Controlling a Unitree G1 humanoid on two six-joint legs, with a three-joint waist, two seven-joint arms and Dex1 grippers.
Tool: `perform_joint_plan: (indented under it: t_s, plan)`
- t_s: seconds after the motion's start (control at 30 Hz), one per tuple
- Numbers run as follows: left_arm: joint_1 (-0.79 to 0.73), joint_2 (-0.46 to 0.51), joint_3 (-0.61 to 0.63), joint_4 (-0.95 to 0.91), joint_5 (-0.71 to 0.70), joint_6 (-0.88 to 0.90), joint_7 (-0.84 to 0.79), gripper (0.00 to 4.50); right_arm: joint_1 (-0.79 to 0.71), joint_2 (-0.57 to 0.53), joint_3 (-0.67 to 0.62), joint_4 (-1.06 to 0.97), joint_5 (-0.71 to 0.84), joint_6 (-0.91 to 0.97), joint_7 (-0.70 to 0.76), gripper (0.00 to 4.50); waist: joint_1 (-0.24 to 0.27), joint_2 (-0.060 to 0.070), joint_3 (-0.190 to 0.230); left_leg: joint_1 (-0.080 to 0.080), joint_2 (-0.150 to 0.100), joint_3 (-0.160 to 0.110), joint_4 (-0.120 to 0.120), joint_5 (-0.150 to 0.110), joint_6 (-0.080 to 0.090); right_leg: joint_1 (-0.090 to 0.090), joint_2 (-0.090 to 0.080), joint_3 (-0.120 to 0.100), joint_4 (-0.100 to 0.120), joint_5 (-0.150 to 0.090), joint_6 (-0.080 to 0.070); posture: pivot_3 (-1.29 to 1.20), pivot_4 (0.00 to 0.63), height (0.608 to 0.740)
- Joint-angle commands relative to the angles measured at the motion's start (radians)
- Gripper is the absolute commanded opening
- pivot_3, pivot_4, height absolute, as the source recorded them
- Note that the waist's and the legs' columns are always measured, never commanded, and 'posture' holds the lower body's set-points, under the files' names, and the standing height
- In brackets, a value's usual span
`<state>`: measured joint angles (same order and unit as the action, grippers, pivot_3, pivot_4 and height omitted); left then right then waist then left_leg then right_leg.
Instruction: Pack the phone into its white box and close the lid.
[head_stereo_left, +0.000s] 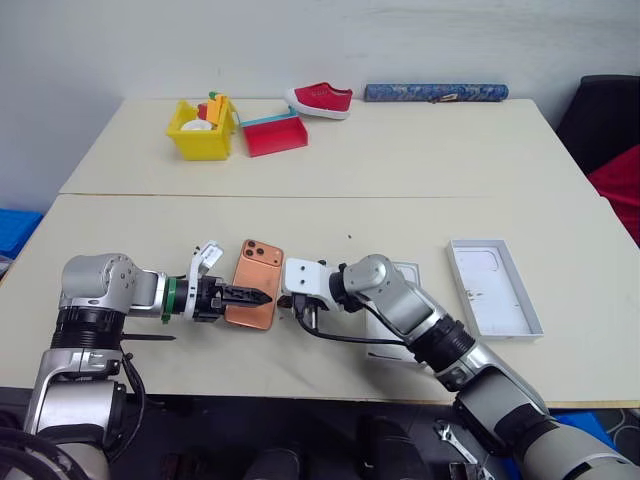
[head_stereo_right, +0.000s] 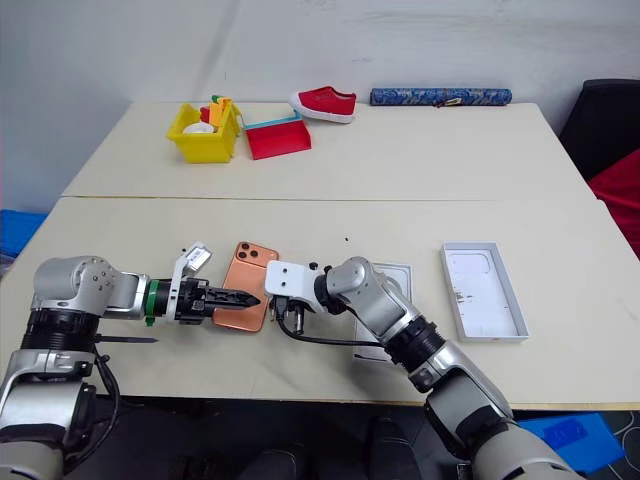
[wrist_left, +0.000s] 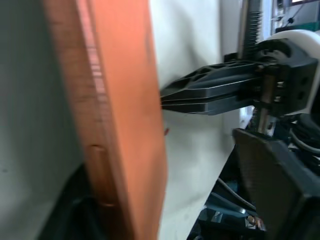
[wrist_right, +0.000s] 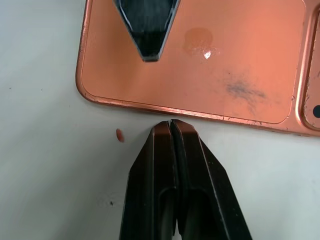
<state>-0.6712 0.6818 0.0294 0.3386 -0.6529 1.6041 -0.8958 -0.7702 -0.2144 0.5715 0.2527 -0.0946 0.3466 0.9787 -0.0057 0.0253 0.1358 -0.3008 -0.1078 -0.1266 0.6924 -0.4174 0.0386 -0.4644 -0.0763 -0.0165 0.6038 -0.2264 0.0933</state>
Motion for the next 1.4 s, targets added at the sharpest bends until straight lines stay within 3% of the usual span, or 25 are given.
perform_joint_plan:
  t_s: [0.03,0.23,0.4,0.5,0.63,0.77,0.87,1.03,1.4]
  plan:
    - [-0.015,0.025,0.012,0.021,-0.047,0.010,-0.009,2.05,0.014,-0.010,-0.036,-0.061,0.025,-0.014,0.014,0.00,-0.002,-0.002,0.001,-0.001,0.000,0.000,0.000,0.000,0.000,0.000,0.000,0.000,0.000,0.000,0.000,0.00,0.150,0.740]
    - [-0.005,0.039,0.034,-0.002,-0.116,0.010,-0.011,0.17,0.050,-0.053,-0.125,-0.243,0.138,0.065,0.068,0.00,-0.014,-0.008,0.007,-0.003,0.001,0.000,0.000,0.000,0.000,-0.002,-0.001,-0.003,-0.002,0.000,0.000,0.00,0.150,0.740]
    - [0.010,0.015,0.006,-0.130,-0.287,0.010,0.022,0.11,0.174,-0.232,-0.322,-0.591,0.283,0.264,0.074,0.00,-0.006,-0.011,0.010,-0.006,0.000,-0.002,0.001,0.000,0.000,-0.002,-0.002,-0.003,-0.004,0.000,0.000,0.00,0.150,0.740]
    - [0.009,-0.043,0.006,-0.174,-0.373,0.010,0.100,0.11,0.290,-0.352,-0.505,-0.790,0.430,0.428,0.085,0.60,0.012,-0.011,0.011,-0.008,0.000,-0.003,0.000,0.000,0.000,-0.002,-0.003,-0.003,-0.011,0.000,0.000,0.00,0.150,0.740]
    - [0.002,-0.183,0.014,-0.212,-0.452,0.010,0.261,0.11,0.535,-0.531,-0.811,-0.992,0.571,0.531,0.118,2.01,0.034,-0.017,0.014,-0.012,0.000,-0.006,0.002,0.000,0.000,-0.003,-0.003,-0.003,-0.015,0.000,0.001,0.00,0.150,0.740]
    - [-0.034,-0.367,0.039,-0.132,-0.505,0.010,0.444,0.11,0.747,-0.601,-1.097,-1.083,0.670,0.608,0.128,3.40,0.042,-0.019,0.016,-0.014,0.000,-0.005,0.005,0.000,0.000,-0.002,-0.003,-0.002,-0.016,0.002,0.004,0.00,0.150,0.740]
    - [-0.042,-0.490,0.063,-0.105,-0.513,0.010,0.574,0.11,0.835,-0.611,-1.222,-1.108,0.716,0.634,0.096,4.46,0.049,-0.021,0.017,-0.013,0.001,-0.002,0.007,0.000,0.000,-0.001,-0.002,0.001,-0.016,0.003,0.006,0.00,0.150,0.740]
    - [-0.043,-0.621,0.051,-0.049,-0.472,0.010,0.764,0.11,0.929,-0.603,-1.308,-1.141,0.753,0.629,0.035,4.50,0.058,-0.023,0.018,-0.011,0.001,0.001,0.006,0.000,0.000,-0.001,-0.002,0.004,-0.017,0.004,0.006,0.00,0.150,0.740]
    - [-0.092,-0.763,0.127,0.040,-0.479,0.010,0.893,0.11,0.998,-0.614,-1.320,-1.178,0.808,0.590,-0.094,4.50,0.079,-0.023,0.018,-0.009,0.000,0.002,0.006,0.000,-0.001,-0.001,-0.002,0.004,-0.017,0.004,0.007,0.00,0.150,0.740]
